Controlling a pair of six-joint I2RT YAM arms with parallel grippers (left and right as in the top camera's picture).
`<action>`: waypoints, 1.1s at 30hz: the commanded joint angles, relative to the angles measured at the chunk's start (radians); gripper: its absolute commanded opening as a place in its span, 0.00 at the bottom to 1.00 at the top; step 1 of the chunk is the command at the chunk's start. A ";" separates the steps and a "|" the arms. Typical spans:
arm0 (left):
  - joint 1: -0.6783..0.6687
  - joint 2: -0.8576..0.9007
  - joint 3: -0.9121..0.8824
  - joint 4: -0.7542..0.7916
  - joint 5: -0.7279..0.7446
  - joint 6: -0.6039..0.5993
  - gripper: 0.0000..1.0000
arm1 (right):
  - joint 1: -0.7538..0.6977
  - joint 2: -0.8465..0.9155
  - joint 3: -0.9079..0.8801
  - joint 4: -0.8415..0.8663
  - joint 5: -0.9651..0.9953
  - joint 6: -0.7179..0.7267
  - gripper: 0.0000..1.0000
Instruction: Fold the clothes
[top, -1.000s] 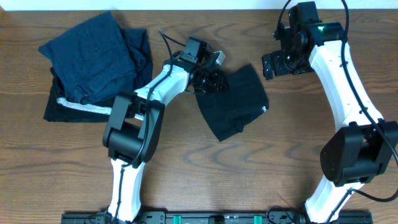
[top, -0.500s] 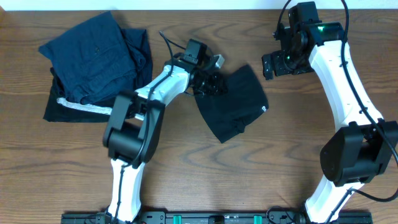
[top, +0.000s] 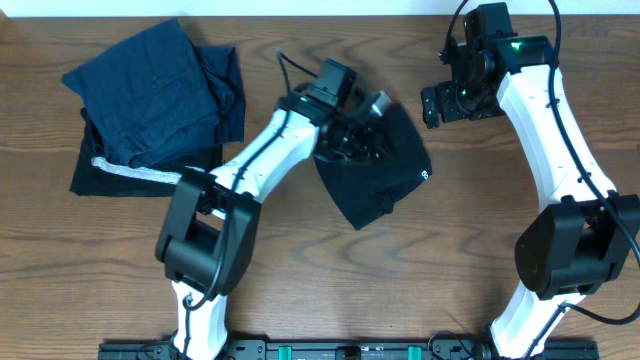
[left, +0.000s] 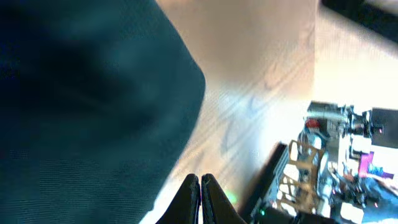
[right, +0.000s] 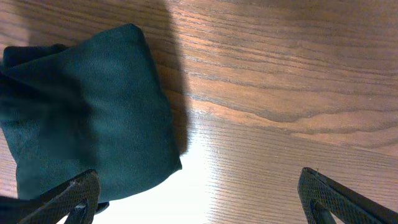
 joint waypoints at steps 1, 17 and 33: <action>-0.016 0.024 -0.032 -0.006 0.019 0.006 0.06 | -0.001 -0.006 0.010 -0.001 0.011 -0.011 0.99; -0.021 0.230 -0.066 -0.019 0.062 0.009 0.06 | -0.002 -0.006 0.010 -0.001 0.011 -0.011 0.99; 0.006 0.031 -0.055 -0.021 -0.005 0.010 0.24 | -0.001 -0.006 0.010 -0.001 0.011 -0.011 0.99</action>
